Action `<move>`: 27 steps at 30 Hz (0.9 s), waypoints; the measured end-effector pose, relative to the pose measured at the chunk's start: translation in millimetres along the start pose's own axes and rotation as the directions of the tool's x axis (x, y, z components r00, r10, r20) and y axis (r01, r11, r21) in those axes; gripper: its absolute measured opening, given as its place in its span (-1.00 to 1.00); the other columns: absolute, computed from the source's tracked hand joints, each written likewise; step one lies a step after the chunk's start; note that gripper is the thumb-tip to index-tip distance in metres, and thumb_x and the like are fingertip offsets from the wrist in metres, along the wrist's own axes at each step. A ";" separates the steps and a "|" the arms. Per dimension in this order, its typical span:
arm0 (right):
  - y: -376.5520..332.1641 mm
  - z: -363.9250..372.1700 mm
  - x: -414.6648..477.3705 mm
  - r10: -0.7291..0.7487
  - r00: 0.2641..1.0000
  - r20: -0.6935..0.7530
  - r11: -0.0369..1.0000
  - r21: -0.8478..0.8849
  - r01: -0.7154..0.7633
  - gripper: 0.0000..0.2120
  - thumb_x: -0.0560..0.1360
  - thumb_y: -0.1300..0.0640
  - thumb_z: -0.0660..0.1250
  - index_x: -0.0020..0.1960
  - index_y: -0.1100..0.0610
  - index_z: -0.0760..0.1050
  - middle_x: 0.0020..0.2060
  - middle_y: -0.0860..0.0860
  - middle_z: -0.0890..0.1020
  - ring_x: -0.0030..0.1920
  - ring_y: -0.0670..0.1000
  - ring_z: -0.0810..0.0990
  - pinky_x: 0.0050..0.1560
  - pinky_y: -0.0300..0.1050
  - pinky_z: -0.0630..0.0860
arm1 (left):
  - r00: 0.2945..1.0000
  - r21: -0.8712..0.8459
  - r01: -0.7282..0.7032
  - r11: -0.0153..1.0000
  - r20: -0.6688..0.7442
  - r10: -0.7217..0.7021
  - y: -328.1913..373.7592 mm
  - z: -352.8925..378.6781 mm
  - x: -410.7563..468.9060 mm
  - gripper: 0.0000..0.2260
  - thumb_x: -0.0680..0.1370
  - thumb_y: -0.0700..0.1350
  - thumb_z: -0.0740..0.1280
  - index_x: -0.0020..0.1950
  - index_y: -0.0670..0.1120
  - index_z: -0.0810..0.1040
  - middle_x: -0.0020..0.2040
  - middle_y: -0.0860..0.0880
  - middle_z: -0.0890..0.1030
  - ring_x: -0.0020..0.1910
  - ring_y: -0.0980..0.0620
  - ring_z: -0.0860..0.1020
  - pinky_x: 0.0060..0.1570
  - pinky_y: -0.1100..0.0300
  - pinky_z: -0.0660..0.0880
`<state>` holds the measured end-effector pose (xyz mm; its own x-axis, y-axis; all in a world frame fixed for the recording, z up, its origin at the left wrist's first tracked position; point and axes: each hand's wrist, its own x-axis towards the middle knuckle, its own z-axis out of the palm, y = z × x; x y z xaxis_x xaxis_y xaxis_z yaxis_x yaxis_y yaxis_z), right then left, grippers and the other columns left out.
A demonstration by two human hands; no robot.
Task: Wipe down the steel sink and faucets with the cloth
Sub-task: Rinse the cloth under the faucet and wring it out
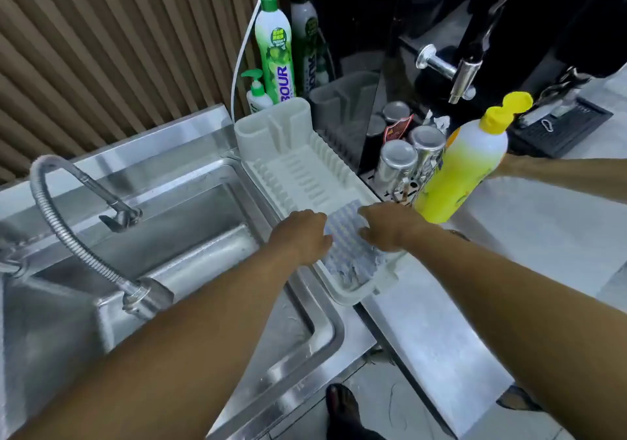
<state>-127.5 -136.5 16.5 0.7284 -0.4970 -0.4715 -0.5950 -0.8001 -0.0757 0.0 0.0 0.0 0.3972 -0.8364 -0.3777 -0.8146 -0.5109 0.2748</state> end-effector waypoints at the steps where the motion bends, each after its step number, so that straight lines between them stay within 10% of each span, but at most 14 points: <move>1: 0.7 5.9 2.4 0.011 1.000 0.009 1.000 -0.001 -0.011 -0.60 0.63 -0.04 0.14 0.42 0.05 0.35 0.35 0.09 0.48 0.32 0.18 0.49 0.20 0.06 0.48 | 1.000 0.003 0.021 1.000 -0.016 -0.021 1.4 5.7 3.3 -0.62 0.65 0.08 0.16 0.35 -0.13 0.44 0.29 -0.10 0.48 0.30 -0.14 0.42 0.17 -0.02 0.46; 9: 1.9 37.8 26.8 0.058 0.998 -0.029 0.997 -0.045 -0.059 -0.24 0.61 0.19 0.18 0.61 -0.17 -0.18 0.43 0.13 0.20 0.16 0.23 0.57 -0.11 0.02 0.46 | 0.976 0.181 0.192 0.964 -0.134 -0.170 14.9 34.8 29.2 -0.72 0.62 -0.08 0.24 0.31 -0.12 0.41 0.28 -0.12 0.42 0.30 -0.17 0.35 0.18 -0.02 0.33; 16: -7.5 22.8 26.0 0.062 0.993 -0.099 0.997 -0.044 -0.066 -0.61 0.55 0.26 0.26 0.33 0.02 0.29 0.34 0.15 0.25 -0.17 0.17 0.47 -0.22 -0.03 0.37 | 0.971 -0.219 0.046 0.975 -0.217 -0.095 23.2 20.3 16.7 -0.90 0.65 -0.10 0.17 0.12 -0.09 0.37 -0.04 -0.10 0.54 -0.02 -0.17 0.50 0.03 -0.04 0.47; 19: -5.9 16.5 21.7 -0.002 0.984 -0.179 1.000 -0.005 0.001 -0.74 0.58 0.21 0.16 0.25 0.05 0.26 0.24 0.13 0.48 -0.08 0.19 0.52 -0.20 -0.01 0.35 | 0.966 -0.512 -0.015 0.859 -0.228 -0.119 19.4 10.4 4.0 -0.94 0.63 -0.13 0.18 -0.02 -0.08 0.33 -0.26 -0.12 0.51 -0.36 -0.11 0.50 -0.42 0.10 0.45; 23: -16.9 -1.5 7.0 -0.040 0.959 -0.281 0.985 0.153 0.086 -0.68 0.61 0.11 0.16 0.36 0.05 0.31 0.07 0.16 0.63 -0.10 0.19 0.52 -0.19 -0.01 0.38 | 0.952 -0.715 -0.070 0.696 -0.257 -0.169 15.2 -9.7 -22.5 -0.92 0.61 -0.16 0.21 -0.08 -0.05 0.38 -0.22 -0.10 0.50 -0.36 -0.03 0.41 -0.41 0.16 0.33; 27: -36.5 -30.8 -17.6 -0.067 0.949 -0.307 0.890 0.412 0.196 -0.83 0.49 -0.07 0.23 -0.20 -0.01 0.46 -0.10 0.10 0.56 -0.11 0.17 0.53 -0.17 -0.04 0.41 | 0.921 -0.778 -0.165 0.606 -0.342 -0.188 5.7 -36.8 -61.3 -0.92 0.62 -0.14 0.22 -0.04 0.02 0.44 -0.20 -0.02 0.54 -0.31 0.04 0.45 -0.34 0.19 0.39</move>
<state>-108.1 -108.9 54.6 0.8356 -0.5215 -0.1726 -0.5267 -0.6714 -0.5214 -13.4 41.0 57.3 0.6636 -0.7417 -0.0971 -0.2303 -0.3261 0.9168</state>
